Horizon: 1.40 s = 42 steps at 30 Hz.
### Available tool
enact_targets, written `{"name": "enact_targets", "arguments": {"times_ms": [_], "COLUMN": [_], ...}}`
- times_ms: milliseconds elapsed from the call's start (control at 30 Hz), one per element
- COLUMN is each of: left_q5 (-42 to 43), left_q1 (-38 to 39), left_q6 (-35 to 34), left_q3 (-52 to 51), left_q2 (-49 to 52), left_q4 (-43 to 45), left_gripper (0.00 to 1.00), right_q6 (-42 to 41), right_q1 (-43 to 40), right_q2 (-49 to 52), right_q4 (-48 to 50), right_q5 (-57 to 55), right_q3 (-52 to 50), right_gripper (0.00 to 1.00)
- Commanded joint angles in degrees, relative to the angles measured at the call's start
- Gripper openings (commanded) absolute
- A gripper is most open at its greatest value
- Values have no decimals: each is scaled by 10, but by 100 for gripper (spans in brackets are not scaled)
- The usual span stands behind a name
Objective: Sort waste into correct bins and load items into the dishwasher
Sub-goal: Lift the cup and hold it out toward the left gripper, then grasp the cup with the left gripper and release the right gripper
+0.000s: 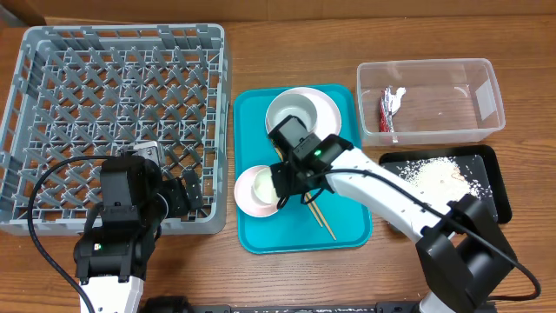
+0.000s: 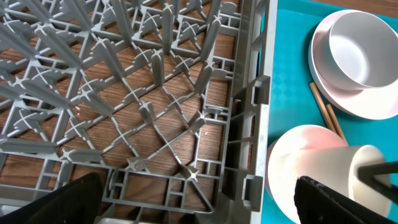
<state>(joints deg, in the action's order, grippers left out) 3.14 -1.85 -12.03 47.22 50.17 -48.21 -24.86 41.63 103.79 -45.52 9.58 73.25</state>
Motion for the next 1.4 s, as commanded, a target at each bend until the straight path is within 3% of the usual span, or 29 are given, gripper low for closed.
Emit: {"name": "enact_targets", "arguments": {"times_ms": [0,233,433,600,867,1033,1367], "left_q5": [4,111,285,444,716,789,788], "left_q1": [4,4,4,4,4,10,75], "left_q6": [-4,-4,-49,-80,-157,-200,-290], "left_q3": [13,13,13,13,13,13,13], "left_q2": [1,1,22,72,176,210,214], "left_q4": [1,23,104,195,393,479,657], "left_gripper": [100,100,100,100,100,100,100], "right_q6": [3,9,40,100,103,101,99], "right_q1": [-29,-117,-200,-219,-217,-218,-217], "right_q2": [-58,-143,-147,-146,-146,-146,-146], "right_q4": [-12,-16,-15,-7,41,68,76], "right_q5": [-7,19,219,389,501,538,567], "right_q3": [48,63,62,62,62,62,62], "right_gripper": [4,4,4,4,4,4,4]}}
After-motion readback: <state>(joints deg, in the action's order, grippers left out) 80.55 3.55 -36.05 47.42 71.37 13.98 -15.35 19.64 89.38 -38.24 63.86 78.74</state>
